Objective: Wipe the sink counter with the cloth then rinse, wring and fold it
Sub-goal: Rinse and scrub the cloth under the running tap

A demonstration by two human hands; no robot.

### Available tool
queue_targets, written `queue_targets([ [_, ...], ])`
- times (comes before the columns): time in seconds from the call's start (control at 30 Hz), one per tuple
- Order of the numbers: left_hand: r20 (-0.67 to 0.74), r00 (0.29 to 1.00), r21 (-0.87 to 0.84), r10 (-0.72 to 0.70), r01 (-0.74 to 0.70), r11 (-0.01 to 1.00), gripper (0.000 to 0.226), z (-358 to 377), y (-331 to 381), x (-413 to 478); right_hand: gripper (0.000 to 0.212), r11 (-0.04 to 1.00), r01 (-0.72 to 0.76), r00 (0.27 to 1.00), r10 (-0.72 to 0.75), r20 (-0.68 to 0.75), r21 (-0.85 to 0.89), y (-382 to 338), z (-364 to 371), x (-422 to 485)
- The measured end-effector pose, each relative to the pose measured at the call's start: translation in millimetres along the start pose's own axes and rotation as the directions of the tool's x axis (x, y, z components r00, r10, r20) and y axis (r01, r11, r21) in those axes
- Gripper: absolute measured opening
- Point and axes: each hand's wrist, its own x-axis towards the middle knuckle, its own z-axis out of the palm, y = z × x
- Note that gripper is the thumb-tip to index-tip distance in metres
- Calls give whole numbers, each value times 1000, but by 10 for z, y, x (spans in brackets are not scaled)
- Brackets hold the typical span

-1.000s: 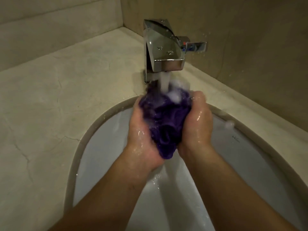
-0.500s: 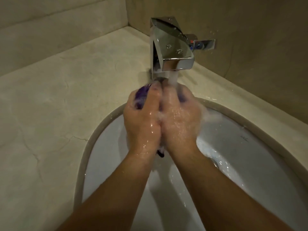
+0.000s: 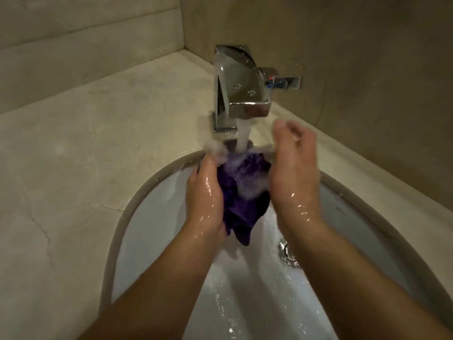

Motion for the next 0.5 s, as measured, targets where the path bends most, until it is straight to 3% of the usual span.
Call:
queue_targets([
  [0.07, -12, 998, -16, -66, 66, 998, 59, -11, -41, -27, 67, 997, 24, 999, -21, -42, 69, -188, -52, 120],
  [0.13, -23, 995, -5, -94, 94, 996, 46, -27, -83, -23, 72, 996, 29, 999, -27, -25, 85, -348, -43, 206],
  [0.2, -37, 992, 7, -121, 122, 993, 37, -9, -88, -39, 64, 997, 35, 999, -34, -14, 69, -433, -29, 244],
  [0.37, 16, 990, -31, -143, 143, 989, 41, 26, -81, -34, 49, 996, 69, 995, -64, -76, 60, -454, -67, 208],
  [0.5, 36, 991, -46, -130, 131, 990, 61, -6, -113, 2, 39, 993, 107, 994, -106, -17, 41, -432, -32, 50],
])
